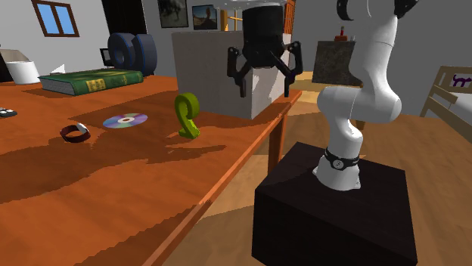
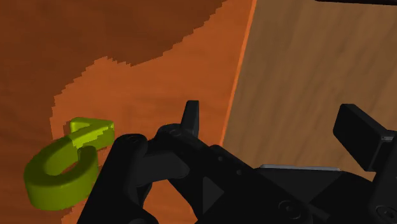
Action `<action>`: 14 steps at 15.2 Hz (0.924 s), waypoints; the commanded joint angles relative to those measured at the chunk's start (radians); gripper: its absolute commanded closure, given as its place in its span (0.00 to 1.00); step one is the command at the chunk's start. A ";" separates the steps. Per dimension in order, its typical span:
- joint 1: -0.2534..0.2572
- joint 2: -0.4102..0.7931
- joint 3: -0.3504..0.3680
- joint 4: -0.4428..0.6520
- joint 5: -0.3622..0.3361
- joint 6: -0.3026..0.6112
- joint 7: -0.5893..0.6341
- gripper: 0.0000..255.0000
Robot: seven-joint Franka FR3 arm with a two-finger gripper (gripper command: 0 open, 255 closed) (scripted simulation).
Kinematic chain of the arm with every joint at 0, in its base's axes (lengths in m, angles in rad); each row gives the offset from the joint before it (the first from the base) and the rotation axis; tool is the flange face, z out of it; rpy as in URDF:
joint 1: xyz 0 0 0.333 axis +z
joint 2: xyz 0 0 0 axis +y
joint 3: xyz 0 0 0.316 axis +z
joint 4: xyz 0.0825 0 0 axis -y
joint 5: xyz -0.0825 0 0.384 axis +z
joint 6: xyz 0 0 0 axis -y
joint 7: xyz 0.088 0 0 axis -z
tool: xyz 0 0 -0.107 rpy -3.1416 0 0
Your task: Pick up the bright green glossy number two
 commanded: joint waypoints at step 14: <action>-0.111 0.544 -0.184 0.613 0.228 -0.159 -0.397 0.00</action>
